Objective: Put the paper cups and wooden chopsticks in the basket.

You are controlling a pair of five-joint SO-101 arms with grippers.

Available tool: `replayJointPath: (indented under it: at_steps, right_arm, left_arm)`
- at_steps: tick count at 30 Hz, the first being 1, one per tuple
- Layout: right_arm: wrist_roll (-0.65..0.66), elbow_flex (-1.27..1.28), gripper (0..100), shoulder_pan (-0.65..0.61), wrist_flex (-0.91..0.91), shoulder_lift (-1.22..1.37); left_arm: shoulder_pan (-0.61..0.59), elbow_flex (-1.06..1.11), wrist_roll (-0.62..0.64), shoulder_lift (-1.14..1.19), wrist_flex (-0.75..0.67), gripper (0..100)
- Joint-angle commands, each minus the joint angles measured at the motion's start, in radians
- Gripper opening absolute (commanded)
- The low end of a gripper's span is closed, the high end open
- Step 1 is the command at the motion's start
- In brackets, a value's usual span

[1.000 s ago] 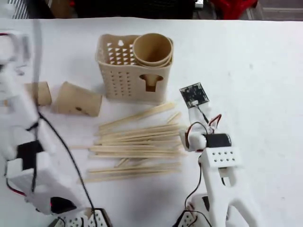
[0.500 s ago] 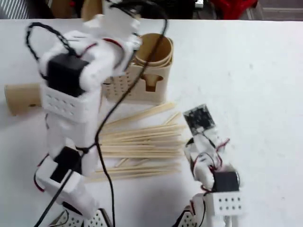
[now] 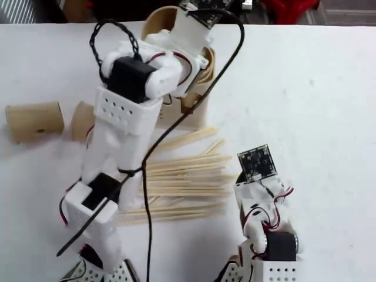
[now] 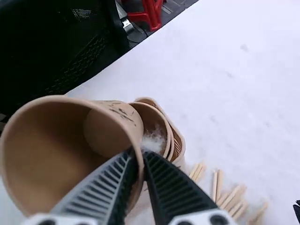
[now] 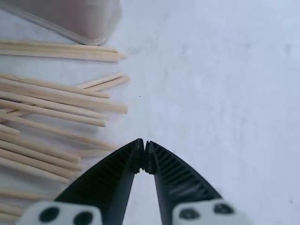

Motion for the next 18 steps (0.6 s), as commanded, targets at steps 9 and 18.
replayJointPath:
  at_steps: [9,18]
  right_arm:
    - [0.000,-0.005,1.6,0.012,0.005,-0.010]
    - [0.002,-0.005,1.6,0.012,0.005,-0.010]
  left_arm:
    - [0.025,-0.012,0.029,0.001,0.014,2]
    - [0.024,-0.009,0.025,0.051,-0.063,12]
